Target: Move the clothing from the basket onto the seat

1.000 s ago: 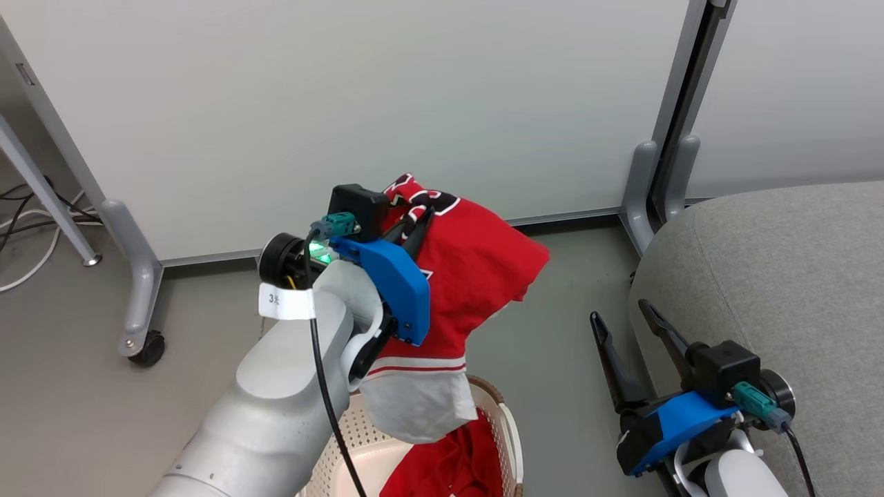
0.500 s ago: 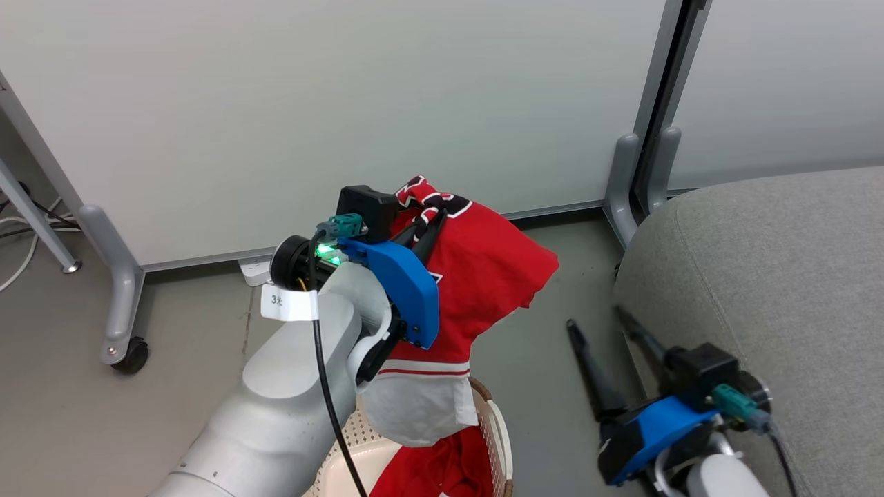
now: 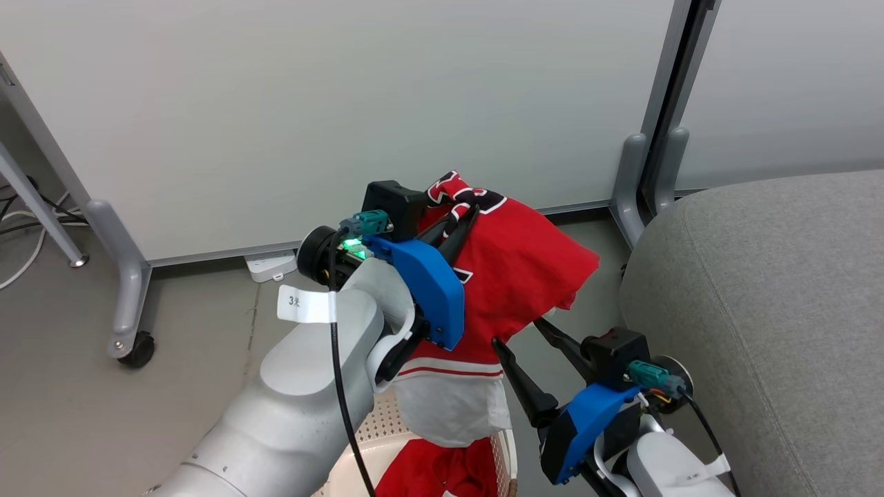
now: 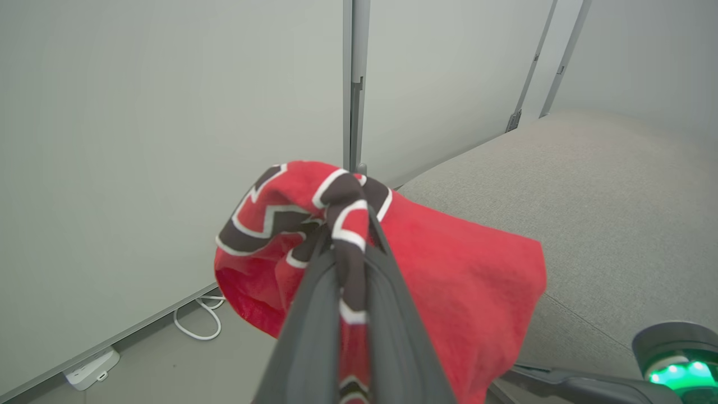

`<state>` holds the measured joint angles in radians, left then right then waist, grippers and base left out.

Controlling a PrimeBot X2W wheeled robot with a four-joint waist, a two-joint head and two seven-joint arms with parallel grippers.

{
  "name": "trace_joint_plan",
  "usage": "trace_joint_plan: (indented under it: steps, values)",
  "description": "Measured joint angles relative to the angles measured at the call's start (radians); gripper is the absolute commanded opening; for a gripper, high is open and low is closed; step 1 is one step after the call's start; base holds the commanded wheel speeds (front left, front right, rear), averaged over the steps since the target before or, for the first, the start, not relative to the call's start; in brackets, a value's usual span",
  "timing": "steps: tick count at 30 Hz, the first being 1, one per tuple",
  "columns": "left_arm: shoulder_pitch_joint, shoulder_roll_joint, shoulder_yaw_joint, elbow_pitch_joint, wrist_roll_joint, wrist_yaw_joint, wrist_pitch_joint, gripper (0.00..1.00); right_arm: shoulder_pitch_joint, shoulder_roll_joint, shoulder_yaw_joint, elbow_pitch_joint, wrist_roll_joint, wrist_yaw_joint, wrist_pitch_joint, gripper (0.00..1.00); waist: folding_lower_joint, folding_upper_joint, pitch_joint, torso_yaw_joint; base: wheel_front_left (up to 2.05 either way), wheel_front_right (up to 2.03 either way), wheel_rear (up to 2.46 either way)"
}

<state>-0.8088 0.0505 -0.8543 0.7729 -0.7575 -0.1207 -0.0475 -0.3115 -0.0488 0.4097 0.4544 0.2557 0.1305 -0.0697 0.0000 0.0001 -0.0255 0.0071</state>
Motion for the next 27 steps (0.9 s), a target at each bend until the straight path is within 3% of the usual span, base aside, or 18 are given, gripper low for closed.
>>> trace_joint_plan:
  steps: [16, 17, 18, 19, 27]
  values:
    - [-0.016, 0.000, -0.109, -0.080, -0.082, 0.014, -0.009, 0.00, -0.211, 0.000, 0.138, 0.216, 0.104, 0.000, -0.116, 1.00, 0.0000, 0.0000, -0.003, 0.009, 0.00, 0.00, 0.00]
    - [-0.016, 0.000, -0.117, -0.082, -0.088, 0.017, -0.011, 0.00, -0.218, 0.000, 0.148, 0.227, 0.110, 0.000, -0.118, 0.87, 0.0000, 0.0000, -0.005, 0.009, 0.00, 0.00, 0.00]
    - [-0.016, 0.000, -0.123, -0.082, -0.090, 0.019, -0.013, 0.00, -0.223, 0.000, 0.157, 0.236, 0.114, 0.000, -0.123, 0.22, 0.0000, 0.0000, -0.006, 0.008, 0.00, 0.00, 0.00]
    - [-0.016, 0.000, -0.128, -0.082, -0.095, 0.021, -0.016, 0.00, -0.225, 0.000, 0.166, 0.243, 0.118, 0.000, -0.125, 0.00, 0.0000, 0.0000, -0.008, 0.007, 0.00, 0.00, 0.00]
    - [-0.017, 0.000, -0.152, -0.058, -0.116, 0.029, -0.030, 0.00, -0.250, 0.000, 0.169, 0.308, 0.109, 0.000, -0.154, 0.00, 0.0000, 0.0000, -0.016, -0.007, 0.00, 0.00, 0.00]
